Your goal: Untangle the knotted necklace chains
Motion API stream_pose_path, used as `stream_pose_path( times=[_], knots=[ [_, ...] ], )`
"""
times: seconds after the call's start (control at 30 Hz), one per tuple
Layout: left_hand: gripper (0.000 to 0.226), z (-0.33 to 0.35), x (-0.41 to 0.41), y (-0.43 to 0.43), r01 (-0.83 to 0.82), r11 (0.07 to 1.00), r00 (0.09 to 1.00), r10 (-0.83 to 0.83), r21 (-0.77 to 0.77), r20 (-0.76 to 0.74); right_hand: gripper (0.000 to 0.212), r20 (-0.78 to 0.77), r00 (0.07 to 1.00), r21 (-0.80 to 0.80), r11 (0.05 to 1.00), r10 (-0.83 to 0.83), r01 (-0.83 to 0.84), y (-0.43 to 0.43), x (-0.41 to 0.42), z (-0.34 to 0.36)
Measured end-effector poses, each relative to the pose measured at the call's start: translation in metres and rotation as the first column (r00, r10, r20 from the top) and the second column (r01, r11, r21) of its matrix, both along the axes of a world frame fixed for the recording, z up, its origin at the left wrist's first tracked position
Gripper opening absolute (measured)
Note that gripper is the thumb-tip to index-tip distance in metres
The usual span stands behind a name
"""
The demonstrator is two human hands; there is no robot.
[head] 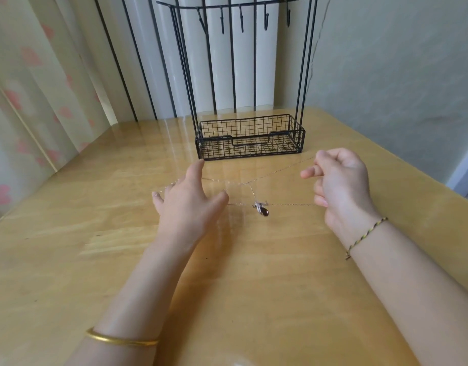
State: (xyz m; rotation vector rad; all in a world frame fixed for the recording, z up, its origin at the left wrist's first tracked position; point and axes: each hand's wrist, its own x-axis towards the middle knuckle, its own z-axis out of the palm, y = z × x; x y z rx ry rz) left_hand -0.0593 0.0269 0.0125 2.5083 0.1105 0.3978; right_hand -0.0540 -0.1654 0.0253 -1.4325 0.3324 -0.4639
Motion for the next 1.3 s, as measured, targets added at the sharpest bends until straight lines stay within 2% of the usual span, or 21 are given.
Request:
stream_pose_path(
  times=[0.13,0.2,0.27,0.37,0.47,0.6,0.67,0.8,0.97,1.07,1.2,1.3],
  knots=[
    [0.074,0.002,-0.002,0.0,-0.025,0.981,1.0,0.027,0.191,-0.008,0.022,0.019,0.998,-0.171,0.983,-0.058,0.061,0.0,0.004,-0.004],
    [0.069,0.004,-0.003,0.001,-0.015,0.984,0.999,0.023,0.18,-0.038,0.022,0.022,0.998,-0.188,0.98,-0.063,0.066,-0.001,0.004,-0.005],
    [0.056,0.008,-0.003,0.002,0.035,0.998,0.998,-0.037,-0.059,-0.041,0.02,-0.018,0.999,-0.109,0.994,-0.031,0.028,-0.002,0.003,-0.005],
    [0.032,0.011,-0.001,0.002,0.105,0.926,0.993,-0.12,-0.363,-0.019,0.017,-0.093,0.992,0.138,0.988,0.088,-0.075,0.002,-0.001,-0.002],
    [0.023,0.013,-0.002,0.001,0.095,0.734,0.981,-0.183,-0.672,-0.062,0.015,-0.092,0.984,0.192,0.973,0.149,-0.13,0.006,-0.002,-0.001],
    [0.023,0.016,-0.003,0.001,0.056,0.496,0.967,-0.242,-0.867,-0.076,0.016,-0.11,0.979,0.092,0.982,0.174,-0.164,0.007,-0.001,-0.005],
    [0.024,0.017,-0.004,0.001,0.043,0.451,0.961,-0.261,-0.891,-0.086,0.017,-0.138,0.971,0.049,0.98,0.196,-0.191,0.007,-0.001,-0.007],
    [0.027,0.015,-0.006,-0.006,0.031,0.443,0.943,-0.309,-0.896,-0.121,0.016,-0.202,0.946,-0.107,0.955,0.253,-0.278,0.009,-0.001,-0.013],
    [0.03,0.013,-0.009,-0.014,0.012,0.471,0.915,-0.362,-0.882,-0.181,0.016,-0.239,0.918,-0.425,0.815,0.318,-0.393,0.015,-0.004,-0.018],
    [0.032,0.014,-0.009,-0.015,0.004,0.428,0.903,-0.39,-0.904,-0.181,0.019,-0.199,0.925,-0.579,0.723,0.322,-0.376,0.017,-0.007,-0.016],
    [0.04,0.015,-0.01,-0.016,-0.01,0.374,0.898,-0.405,-0.927,-0.173,0.02,-0.252,0.903,-0.651,0.629,0.348,-0.424,0.021,-0.013,-0.01],
    [0.044,0.015,-0.01,-0.016,0.011,0.382,0.901,-0.405,-0.924,-0.157,0.014,-0.301,0.886,-0.632,0.621,0.353,-0.463,0.024,-0.014,-0.009]
  ],
)
